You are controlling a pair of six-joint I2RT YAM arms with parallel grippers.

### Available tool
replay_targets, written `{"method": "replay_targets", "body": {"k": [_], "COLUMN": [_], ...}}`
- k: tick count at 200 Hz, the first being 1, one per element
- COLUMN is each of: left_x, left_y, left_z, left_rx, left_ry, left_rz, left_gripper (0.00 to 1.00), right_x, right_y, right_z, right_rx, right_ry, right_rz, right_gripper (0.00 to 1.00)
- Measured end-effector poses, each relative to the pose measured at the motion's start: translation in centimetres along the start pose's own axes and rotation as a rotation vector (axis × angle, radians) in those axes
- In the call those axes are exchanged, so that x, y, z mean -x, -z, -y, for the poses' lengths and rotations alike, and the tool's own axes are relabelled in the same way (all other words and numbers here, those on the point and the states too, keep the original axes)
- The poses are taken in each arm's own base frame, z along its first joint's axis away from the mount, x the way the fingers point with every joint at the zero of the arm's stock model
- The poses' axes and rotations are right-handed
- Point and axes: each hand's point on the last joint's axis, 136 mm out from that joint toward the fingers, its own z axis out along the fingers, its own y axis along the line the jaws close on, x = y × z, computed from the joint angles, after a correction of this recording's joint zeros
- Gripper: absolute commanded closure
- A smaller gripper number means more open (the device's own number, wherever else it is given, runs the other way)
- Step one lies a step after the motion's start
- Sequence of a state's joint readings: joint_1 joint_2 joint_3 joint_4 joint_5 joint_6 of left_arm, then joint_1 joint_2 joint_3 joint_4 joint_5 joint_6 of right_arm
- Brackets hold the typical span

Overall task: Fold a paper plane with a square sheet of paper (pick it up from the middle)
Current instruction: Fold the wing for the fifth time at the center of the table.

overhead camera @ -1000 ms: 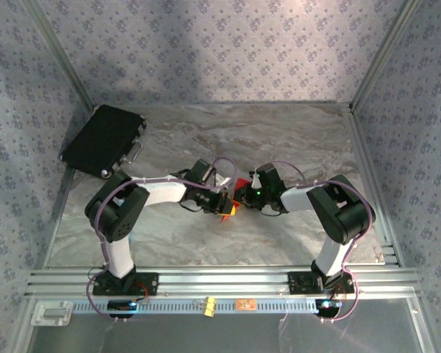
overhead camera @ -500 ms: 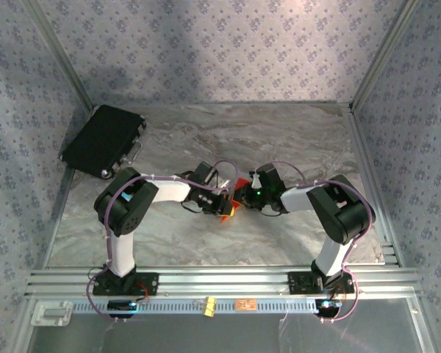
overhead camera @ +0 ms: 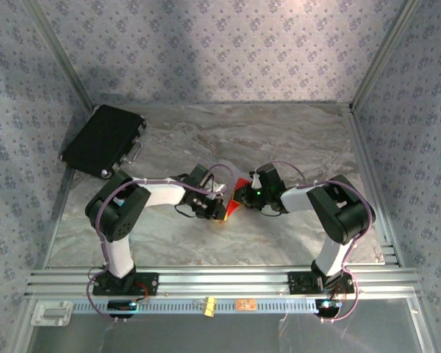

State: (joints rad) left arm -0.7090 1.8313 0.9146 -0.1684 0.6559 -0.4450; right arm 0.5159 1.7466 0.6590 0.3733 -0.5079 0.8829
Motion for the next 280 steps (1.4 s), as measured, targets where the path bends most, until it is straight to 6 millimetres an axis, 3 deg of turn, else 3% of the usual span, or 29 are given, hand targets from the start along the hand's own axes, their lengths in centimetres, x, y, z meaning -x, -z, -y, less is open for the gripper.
{"method": "replay_targets", "body": {"k": [71, 91, 119, 153, 193, 280], "left_x": [-2.4, -2.7, -1.2, 2.2, 4.9, 3.9], "left_y": [1.2, 1.8, 3.3, 4.5, 2.9, -0.6], "left_z": [-0.9, -0.3, 1.6, 2.6, 3.0, 0.5], "left_rx": [0.046, 0.032, -0.032, -0.089, -0.136, -0.048], "left_ry": [0.02, 0.012, -0.017, -0.022, -0.005, 0.041], "left_rz": [-0.007, 0.001, 0.061, 0.146, 0.154, 0.082], "left_gripper": [0.97, 0.98, 0.97, 0.95, 0.93, 0.96], "right_x": [0.0, 0.0, 0.0, 0.0, 0.0, 0.1], "right_y": [0.0, 0.0, 0.0, 0.0, 0.0, 0.0], "right_z": [0.0, 0.0, 0.0, 0.0, -0.1, -0.1], "right_rx": [0.0, 0.0, 0.001, 0.002, 0.003, 0.007], "right_ry": [0.0, 0.0, -0.001, -0.007, -0.014, -0.022], "right_rz": [0.0, 0.0, 0.0, 0.002, 0.003, 0.005], "right_gripper": [0.85, 0.85, 0.85, 0.85, 0.85, 0.84]}}
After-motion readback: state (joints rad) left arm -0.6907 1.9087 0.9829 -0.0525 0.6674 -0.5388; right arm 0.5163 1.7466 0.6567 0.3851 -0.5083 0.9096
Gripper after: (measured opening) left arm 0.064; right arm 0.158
